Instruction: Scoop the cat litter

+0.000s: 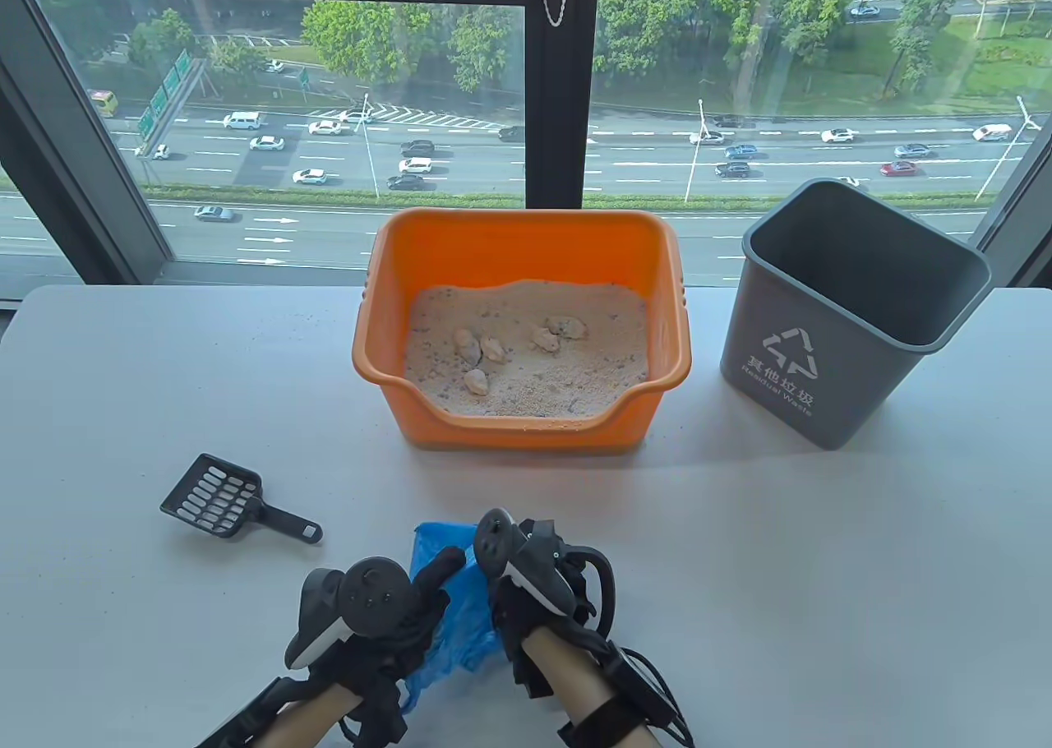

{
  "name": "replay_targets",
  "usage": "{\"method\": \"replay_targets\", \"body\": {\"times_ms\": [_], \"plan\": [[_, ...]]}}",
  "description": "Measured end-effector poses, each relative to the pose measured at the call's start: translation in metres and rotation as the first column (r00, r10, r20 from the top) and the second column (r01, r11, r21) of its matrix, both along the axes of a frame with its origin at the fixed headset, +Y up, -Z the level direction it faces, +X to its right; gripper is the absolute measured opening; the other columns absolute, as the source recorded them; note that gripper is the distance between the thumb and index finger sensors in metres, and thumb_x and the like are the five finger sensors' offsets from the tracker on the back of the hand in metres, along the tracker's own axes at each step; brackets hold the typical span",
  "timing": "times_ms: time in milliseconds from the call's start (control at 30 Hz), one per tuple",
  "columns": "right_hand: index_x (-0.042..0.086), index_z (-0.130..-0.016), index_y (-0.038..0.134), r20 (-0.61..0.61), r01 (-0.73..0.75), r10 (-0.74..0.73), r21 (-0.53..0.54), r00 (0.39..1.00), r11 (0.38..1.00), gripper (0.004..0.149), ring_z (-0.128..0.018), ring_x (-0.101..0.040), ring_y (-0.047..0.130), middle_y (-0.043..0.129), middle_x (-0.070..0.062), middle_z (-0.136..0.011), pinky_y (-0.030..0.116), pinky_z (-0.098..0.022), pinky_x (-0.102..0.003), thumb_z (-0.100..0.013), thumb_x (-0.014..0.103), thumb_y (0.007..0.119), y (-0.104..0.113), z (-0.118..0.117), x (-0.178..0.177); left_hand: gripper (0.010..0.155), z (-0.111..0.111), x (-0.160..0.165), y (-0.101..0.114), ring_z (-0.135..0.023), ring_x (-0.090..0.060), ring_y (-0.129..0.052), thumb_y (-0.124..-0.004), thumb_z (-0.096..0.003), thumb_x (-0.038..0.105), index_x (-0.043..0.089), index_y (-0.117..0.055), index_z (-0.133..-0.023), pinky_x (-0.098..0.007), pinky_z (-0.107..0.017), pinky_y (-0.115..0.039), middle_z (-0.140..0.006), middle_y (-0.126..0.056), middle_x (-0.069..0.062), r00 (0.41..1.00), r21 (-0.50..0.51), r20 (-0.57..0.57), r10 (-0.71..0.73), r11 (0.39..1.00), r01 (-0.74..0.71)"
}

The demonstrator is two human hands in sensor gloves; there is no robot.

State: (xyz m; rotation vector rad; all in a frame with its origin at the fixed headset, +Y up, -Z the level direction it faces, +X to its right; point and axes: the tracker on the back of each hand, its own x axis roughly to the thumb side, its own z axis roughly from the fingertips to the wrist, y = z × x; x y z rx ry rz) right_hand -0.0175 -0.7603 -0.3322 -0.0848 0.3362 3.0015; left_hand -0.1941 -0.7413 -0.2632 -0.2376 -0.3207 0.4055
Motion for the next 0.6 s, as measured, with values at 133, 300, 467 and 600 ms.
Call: {"method": "replay_targets", "body": {"times_ms": [133, 300, 467, 600], "plan": [[0.05, -0.081, 0.066, -0.08, -0.092, 0.089, -0.034, 0.993, 0.995, 0.044, -0.077, -0.025, 0.072, 0.045, -0.014, -0.108, 0.063, -0.055, -0.048, -0.043, 0.034, 0.082, -0.008, -0.003, 0.006, 0.045, -0.003, 0.001, 0.006, -0.035, -0.012, -0.103, -0.058, -0.0575, 0.031, 0.054, -0.062, -0.095, -0.041, -0.04, -0.082, -0.041, -0.094, 0.012, 0.99, -0.005, 0.121, -0.066, 0.998, 0.067], [0.039, -0.079, 0.078, -0.315, 0.006, -0.021, -0.049, 0.949, 0.999, 0.047, -0.058, -0.022, 0.085, 0.066, -0.011, -0.098, 0.074, -0.047, -0.043, -0.041, 0.011, 0.081, -0.002, 0.015, 0.017, 0.045, -0.009, 0.009, 0.002, -0.061, -0.024, -0.098, -0.059, -0.0562, 0.023, 0.038, -0.067, -0.098, -0.048, -0.055, -0.074, -0.067, -0.091, 0.003, 0.895, -0.033, 0.178, -0.409, 0.907, 0.421], [0.04, -0.075, 0.082, -0.531, 0.08, -0.147, -0.149, 0.834, 0.986, 0.044, -0.055, -0.022, 0.089, 0.072, -0.011, -0.094, 0.077, -0.045, -0.042, -0.041, 0.011, 0.081, 0.0, 0.05, 0.01, 0.069, -0.026, 0.011, 0.011, -0.086, -0.03, -0.083, -0.066, -0.0548, 0.049, 0.016, -0.04, -0.11, -0.052, -0.065, -0.066, -0.09, -0.072, -0.002, 0.946, -0.049, 0.104, -0.308, 0.948, 0.314], [0.037, -0.074, 0.084, -0.601, 0.103, -0.236, -0.247, 0.764, 0.964, 0.042, -0.054, -0.021, 0.09, 0.076, -0.012, -0.09, 0.078, -0.044, -0.041, -0.041, 0.013, 0.081, 0.0, 0.071, -0.003, 0.066, -0.04, 0.019, 0.005, -0.085, -0.025, -0.086, -0.082, -0.0482, 0.045, 0.033, -0.049, -0.104, -0.049, -0.064, -0.071, -0.085, -0.065, 0.001, 0.971, 0.044, -0.005, -0.24, 0.97, 0.24]]}}
